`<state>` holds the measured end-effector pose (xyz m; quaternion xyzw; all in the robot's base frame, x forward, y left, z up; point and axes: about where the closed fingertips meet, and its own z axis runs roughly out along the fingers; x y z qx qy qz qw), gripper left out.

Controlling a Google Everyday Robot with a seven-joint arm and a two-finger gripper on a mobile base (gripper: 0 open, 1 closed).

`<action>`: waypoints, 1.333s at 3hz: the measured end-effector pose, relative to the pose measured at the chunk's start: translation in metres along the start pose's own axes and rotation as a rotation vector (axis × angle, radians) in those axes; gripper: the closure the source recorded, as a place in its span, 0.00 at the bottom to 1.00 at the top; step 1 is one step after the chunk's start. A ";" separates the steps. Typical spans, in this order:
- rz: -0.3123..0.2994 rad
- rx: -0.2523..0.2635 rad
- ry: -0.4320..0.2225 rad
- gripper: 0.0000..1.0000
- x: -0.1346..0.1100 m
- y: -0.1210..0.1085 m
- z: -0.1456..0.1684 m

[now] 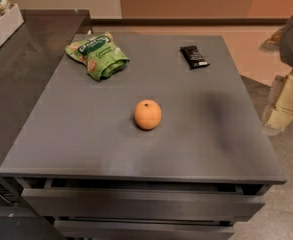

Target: Move green rice chip bag near orange

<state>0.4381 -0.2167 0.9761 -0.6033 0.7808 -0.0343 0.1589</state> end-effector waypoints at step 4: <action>0.013 -0.021 -0.249 0.00 -0.049 -0.050 0.040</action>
Offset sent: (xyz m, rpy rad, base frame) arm 0.0349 0.0084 -0.0183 0.1950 0.0090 0.0022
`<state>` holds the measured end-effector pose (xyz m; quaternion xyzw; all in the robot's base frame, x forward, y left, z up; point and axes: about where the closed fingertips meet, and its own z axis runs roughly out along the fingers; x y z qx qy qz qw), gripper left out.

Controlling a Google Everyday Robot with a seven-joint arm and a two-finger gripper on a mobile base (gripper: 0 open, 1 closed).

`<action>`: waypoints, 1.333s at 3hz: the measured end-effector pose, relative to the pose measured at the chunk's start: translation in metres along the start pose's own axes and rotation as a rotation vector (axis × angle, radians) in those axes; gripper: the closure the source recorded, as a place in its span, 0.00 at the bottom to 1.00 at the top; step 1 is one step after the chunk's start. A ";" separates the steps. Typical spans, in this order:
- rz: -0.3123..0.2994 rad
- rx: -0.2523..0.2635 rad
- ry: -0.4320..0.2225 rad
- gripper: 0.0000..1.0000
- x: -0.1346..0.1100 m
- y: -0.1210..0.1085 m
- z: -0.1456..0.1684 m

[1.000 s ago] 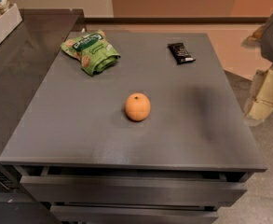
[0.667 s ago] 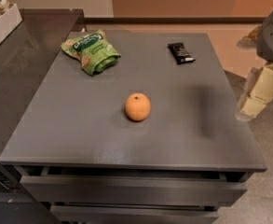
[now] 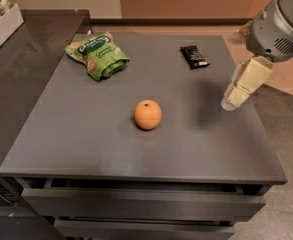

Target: Move green rice chip bag near orange

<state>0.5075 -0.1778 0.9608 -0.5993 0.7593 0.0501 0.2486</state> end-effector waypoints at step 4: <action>-0.002 0.000 -0.148 0.00 -0.103 -0.078 0.099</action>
Offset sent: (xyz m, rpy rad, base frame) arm 0.1030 0.0931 -0.0193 0.1229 -0.0516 0.0228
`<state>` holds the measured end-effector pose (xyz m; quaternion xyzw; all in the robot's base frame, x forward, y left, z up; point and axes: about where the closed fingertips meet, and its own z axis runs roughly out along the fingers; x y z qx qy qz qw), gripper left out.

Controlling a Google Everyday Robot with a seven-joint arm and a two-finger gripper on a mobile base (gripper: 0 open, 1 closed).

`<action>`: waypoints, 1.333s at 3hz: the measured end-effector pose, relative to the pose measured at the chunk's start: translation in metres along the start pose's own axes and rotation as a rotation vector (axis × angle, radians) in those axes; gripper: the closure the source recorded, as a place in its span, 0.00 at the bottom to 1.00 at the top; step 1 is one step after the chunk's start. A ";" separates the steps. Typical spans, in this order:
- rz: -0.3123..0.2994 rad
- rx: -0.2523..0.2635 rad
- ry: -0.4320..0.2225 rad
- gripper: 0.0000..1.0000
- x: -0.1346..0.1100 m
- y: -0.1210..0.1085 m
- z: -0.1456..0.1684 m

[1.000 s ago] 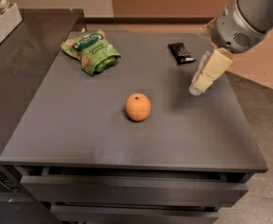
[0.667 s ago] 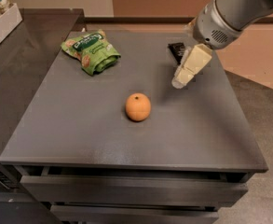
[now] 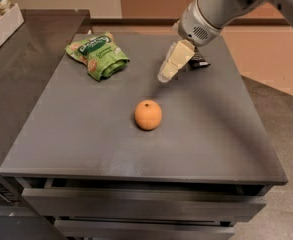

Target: Move green rice chip bag near orange

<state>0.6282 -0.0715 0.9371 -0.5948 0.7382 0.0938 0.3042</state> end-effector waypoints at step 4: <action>-0.049 -0.095 -0.164 0.00 -0.046 -0.040 0.105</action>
Offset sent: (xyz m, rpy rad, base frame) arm 0.0759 0.0620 -0.0368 0.1425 -0.0056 0.1234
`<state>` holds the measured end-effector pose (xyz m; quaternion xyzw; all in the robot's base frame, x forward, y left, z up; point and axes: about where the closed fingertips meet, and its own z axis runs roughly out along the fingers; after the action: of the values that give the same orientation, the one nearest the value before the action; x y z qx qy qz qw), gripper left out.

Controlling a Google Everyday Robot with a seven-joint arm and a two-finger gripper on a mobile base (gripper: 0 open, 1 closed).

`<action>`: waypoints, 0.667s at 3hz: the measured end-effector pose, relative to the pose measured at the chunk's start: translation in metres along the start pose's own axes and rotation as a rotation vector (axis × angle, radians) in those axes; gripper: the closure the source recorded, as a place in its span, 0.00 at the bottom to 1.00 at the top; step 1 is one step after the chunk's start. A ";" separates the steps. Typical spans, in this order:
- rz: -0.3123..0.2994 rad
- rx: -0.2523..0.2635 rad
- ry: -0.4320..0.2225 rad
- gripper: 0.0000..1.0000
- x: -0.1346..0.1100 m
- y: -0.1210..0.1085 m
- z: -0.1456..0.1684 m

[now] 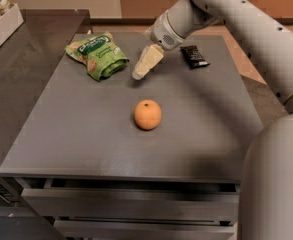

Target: Move green rice chip bag near orange

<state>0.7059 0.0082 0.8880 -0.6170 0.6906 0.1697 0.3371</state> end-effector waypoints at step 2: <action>0.008 -0.004 -0.083 0.00 -0.020 0.003 0.031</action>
Offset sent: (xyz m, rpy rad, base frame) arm 0.0075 0.0530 -0.0073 0.1338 -0.0163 0.0106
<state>0.7112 0.0439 0.8788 -0.6073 0.6781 0.1981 0.3635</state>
